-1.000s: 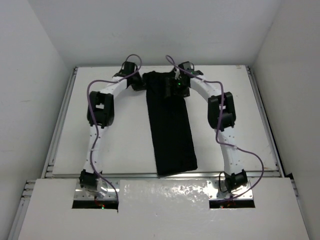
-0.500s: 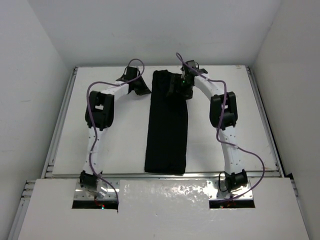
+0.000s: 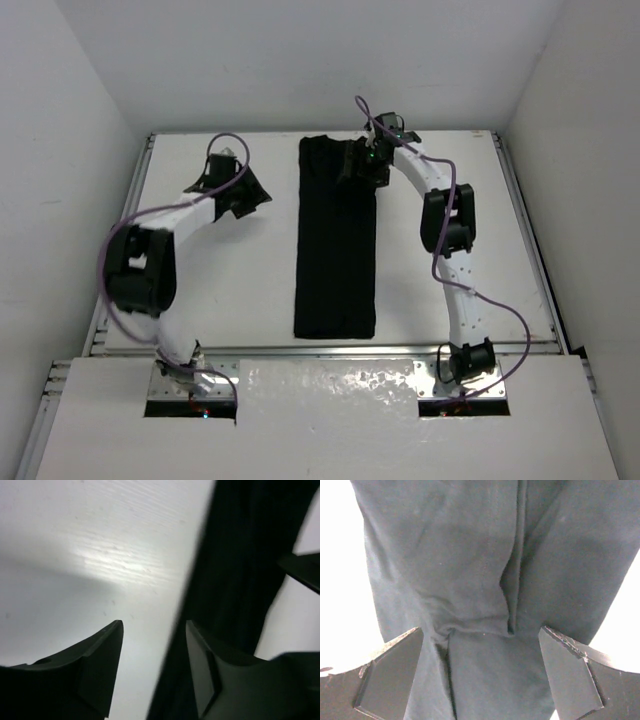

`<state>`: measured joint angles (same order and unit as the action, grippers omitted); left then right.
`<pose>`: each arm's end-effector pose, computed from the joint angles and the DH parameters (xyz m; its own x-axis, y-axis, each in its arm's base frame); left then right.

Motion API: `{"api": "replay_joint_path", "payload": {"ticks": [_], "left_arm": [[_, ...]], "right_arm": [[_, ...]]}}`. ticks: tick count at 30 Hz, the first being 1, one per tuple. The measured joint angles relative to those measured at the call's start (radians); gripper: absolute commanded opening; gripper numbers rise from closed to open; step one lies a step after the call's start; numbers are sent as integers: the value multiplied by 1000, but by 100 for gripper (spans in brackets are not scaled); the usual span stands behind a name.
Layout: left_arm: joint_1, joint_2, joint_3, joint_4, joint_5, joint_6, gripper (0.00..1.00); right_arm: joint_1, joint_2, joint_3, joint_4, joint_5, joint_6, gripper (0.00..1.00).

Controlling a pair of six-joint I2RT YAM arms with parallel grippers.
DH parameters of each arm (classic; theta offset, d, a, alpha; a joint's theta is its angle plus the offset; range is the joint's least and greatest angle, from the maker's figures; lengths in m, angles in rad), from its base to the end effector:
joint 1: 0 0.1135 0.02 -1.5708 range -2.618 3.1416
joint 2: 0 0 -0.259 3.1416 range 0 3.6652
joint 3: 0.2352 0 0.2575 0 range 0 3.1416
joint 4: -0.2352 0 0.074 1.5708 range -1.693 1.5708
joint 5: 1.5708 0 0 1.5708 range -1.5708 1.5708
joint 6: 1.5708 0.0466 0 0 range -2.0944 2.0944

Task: Fold and stack the t-shirts
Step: Rotate the tshirt 90 degrees

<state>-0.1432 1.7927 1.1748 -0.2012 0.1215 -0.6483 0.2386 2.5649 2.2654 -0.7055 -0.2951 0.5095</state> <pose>0.3931 -0.0624 0.1821 -0.7114 -0.5030 -0.4909 -0.2584 0.8367 -0.4829 0.5387 0.1450 0.1381 -0.9002 0.2613 -0.3483 0.0704 0.8767 0.4758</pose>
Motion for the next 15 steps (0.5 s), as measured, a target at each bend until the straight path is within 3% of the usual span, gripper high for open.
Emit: {"api": "replay_joint_path", "payload": {"ticks": [4,7,9,13,15], "left_arm": [[-55,-280,-167,31,-23,-11,60],[-150,-457,-308,44,-40,-32,60],[-219,-549,-419,48,-29,-46,58],[-303,-637,-620,11,17,-64,54],[-309,-651,-674,-12,26,-65,54]], "right_arm": [[-7,-81,0,7,15,-40,99],[-7,-244,-89,3,58,-45,99],[-2,-470,-351,43,98,-36,99],[33,-1025,-1043,138,130,8,97],[73,-1201,-1250,129,128,34,95]]}}
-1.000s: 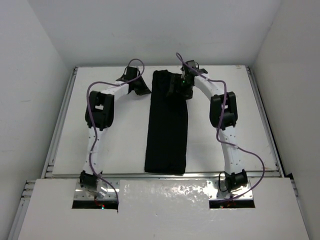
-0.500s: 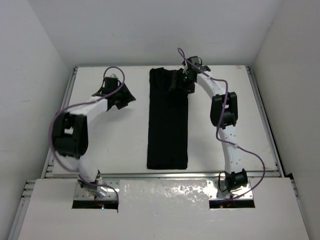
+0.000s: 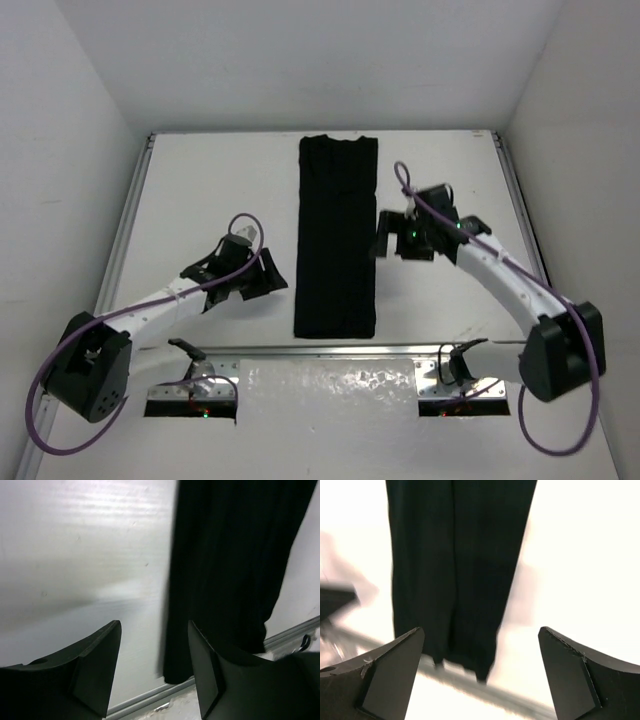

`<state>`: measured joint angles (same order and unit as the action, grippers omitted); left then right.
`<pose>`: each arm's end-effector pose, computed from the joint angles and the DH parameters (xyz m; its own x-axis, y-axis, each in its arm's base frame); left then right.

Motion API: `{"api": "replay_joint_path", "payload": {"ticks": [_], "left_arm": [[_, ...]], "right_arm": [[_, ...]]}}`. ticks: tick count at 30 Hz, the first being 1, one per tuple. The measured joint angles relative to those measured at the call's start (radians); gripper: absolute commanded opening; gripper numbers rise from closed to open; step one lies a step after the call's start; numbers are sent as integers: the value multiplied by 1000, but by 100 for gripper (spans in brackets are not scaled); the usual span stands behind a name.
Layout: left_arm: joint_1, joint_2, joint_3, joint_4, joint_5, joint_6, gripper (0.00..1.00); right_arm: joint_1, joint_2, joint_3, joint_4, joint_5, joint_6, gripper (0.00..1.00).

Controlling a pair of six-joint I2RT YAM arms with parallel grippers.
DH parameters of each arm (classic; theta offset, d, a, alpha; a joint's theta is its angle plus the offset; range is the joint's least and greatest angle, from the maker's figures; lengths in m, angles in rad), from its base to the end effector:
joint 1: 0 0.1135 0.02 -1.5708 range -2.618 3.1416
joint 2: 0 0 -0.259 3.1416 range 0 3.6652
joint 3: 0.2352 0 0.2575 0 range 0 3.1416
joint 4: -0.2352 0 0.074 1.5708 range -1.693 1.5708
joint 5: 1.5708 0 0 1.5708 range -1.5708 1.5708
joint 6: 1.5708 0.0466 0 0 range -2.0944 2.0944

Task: Fold and stack the t-shirts
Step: Rotate the tshirt 90 degrees, then grab the bottom of the folded rectangular tshirt with both arms

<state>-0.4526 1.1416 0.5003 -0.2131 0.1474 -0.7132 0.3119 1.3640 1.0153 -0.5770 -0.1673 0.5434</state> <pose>0.2017 -0.1057 0.1567 -0.8527 -0.3050 -0.4242 -0.0510 0.8566 -0.5134 0.2782 0.0978 0.2420 -0.8567 0.2595 -0.4459 0.0527 0.9038 0.4248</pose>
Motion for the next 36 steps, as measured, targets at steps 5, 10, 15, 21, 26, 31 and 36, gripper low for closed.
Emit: {"api": "replay_joint_path", "payload": {"ticks": [5,10,15,21,26,31,36], "left_arm": [[-6,-21,-91,41,58,-6,50],[-40,28,-164,144,136,-33,44],[-97,44,-203,212,175,-63,39],[-157,131,-216,339,199,-109,27],[-179,164,-216,366,190,-124,0],[-180,169,-220,374,186,-126,0],[-181,171,-220,378,188,-123,0]], "right_arm": [[139,-211,-344,89,-57,78,84],[213,-249,-609,235,-112,180,78],[239,-295,-721,349,-167,265,67],[284,-286,-773,491,-205,322,67],[348,-234,-714,465,-146,306,63],[363,-198,-705,480,-111,317,60],[503,-209,-592,345,52,299,51]]}}
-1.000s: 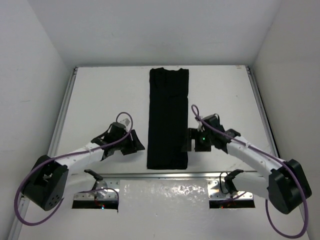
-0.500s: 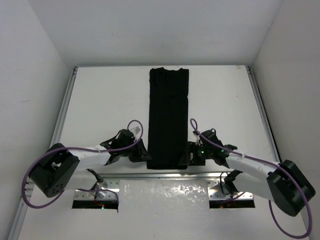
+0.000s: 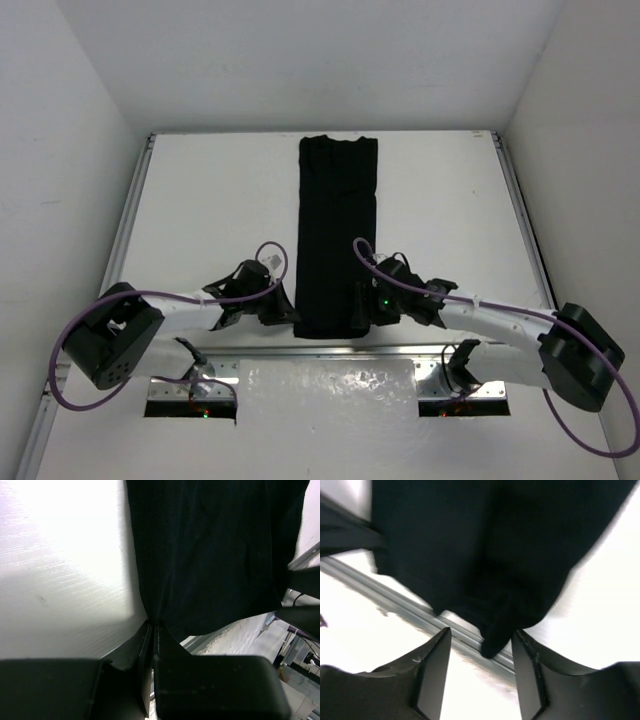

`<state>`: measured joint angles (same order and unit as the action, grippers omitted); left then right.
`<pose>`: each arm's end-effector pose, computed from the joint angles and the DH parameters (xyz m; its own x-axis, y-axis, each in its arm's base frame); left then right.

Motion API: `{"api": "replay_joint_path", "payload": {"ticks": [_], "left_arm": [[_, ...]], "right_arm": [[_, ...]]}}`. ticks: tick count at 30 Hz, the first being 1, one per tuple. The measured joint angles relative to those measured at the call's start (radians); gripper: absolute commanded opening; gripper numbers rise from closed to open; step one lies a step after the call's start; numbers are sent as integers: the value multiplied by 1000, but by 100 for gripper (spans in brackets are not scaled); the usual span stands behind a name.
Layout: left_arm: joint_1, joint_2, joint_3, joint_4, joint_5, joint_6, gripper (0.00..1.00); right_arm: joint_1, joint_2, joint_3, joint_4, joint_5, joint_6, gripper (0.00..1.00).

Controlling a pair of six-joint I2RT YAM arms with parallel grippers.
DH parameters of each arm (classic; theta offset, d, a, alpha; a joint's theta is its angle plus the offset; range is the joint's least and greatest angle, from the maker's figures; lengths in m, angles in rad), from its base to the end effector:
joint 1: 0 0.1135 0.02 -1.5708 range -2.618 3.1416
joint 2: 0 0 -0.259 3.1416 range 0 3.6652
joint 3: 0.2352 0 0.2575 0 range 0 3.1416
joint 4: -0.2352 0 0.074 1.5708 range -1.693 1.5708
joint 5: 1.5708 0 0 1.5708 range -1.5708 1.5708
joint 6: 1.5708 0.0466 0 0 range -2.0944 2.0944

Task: Fold and stack the t-shirts
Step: Grab the bottom of the folded rectangular tshirt with both arms

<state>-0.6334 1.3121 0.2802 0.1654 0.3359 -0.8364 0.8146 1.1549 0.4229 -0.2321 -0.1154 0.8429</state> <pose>0.1603 -0.1368 0.0898 -0.9541 -0.1688 -0.2475 0.0339 0.7601 -0.6489 0.1404 0.1567 0.1289 -0.9481 0.0756 -0.3087 -0.0899 0.8679 0.4886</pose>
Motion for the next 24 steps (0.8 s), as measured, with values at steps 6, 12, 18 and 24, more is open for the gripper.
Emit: {"api": "replay_joint_path", "payload": {"ticks": [6,12,18,24], "left_arm": [[0,24,0,33,18,1,0],[0,30,0,42,23,0,0],[0,27,0,40,23,1,0],[0,23,0,37,24,2,0]], "right_arm": [[60,-21,131,-63,129,-13,43],[71,39,178,-104,173,-13,48],[71,4,119,-153,221,1,81],[72,-95,1,-161,208,29,62]]}}
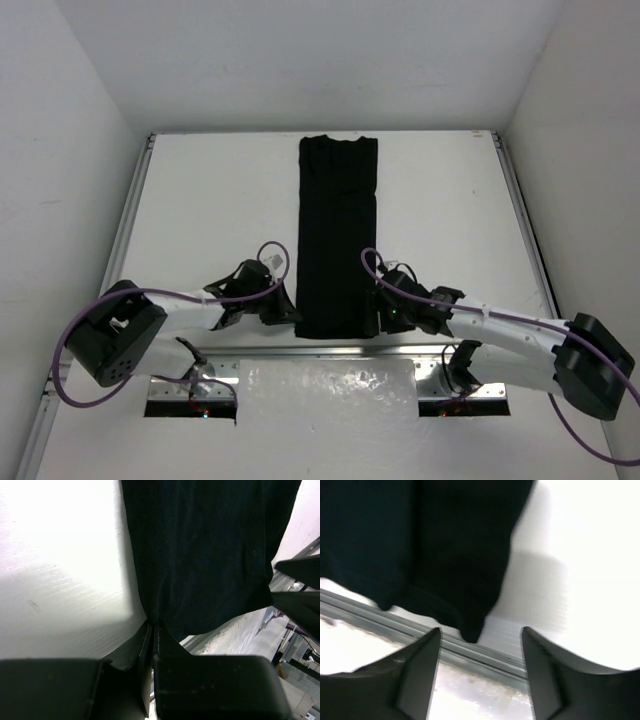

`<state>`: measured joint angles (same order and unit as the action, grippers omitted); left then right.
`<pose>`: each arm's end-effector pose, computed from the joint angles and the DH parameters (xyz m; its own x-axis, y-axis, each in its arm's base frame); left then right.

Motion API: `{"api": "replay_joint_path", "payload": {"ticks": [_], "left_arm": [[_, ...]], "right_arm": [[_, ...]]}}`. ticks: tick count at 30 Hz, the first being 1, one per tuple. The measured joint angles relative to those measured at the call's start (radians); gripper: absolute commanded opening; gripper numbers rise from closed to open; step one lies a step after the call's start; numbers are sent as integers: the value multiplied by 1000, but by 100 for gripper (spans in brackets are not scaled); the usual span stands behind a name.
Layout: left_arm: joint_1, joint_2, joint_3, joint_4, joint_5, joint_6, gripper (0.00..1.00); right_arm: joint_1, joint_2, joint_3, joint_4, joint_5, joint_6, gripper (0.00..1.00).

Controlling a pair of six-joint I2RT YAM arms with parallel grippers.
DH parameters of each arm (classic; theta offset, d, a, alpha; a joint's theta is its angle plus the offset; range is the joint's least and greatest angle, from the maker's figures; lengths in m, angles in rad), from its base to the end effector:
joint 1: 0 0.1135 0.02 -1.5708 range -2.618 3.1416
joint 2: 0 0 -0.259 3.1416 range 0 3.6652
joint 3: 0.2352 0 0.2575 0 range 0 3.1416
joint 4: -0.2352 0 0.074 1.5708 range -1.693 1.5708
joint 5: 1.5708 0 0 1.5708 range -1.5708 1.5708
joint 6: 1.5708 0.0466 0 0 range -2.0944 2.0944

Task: Fold and stack the t-shirts
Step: Grab the bottom of the folded rectangular tshirt with both arms, then fold the folded rectangular tshirt in 1/3 of the way

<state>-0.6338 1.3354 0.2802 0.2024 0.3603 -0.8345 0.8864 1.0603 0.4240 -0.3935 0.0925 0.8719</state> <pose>0.1616 -0.1392 0.0885 -0.9566 -0.1574 -0.2451 0.0480 0.7446 -0.6658 0.1250 0.1464 0.1357 -0.9162 0.0828 -0.3919 -0.0621 0.9372 0.3433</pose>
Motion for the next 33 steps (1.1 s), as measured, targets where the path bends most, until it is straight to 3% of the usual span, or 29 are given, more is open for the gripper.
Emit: {"api": "replay_joint_path", "payload": {"ticks": [6,7,11,12,13,16,17,26,33], "left_arm": [[0,-32,-5,-11,1,0,0],[0,-35,-6,-11,2,0,0],[0,-36,-8,-10,5,0,0],[0,-36,-10,-6,7,0,0],[0,-36,-13,-2,8,0,0],[0,-36,-23,5,15,-2,0],[0,-37,-26,7,19,-2,0],[0,-161,0,-37,38,-16,0],[2,-100,225,-124,6,-10,0]], "right_arm": [[0,-22,-109,100,-55,41,46],[0,-23,-119,123,-61,44,39],[0,-19,-142,185,-79,53,32],[0,-13,-144,197,-79,53,25],[0,-8,-144,204,-80,51,11],[0,3,-144,209,-77,56,6],[0,2,-144,208,-77,56,0],[0,-125,-95,128,-74,58,0],[-10,-93,92,67,-11,12,0]]}}
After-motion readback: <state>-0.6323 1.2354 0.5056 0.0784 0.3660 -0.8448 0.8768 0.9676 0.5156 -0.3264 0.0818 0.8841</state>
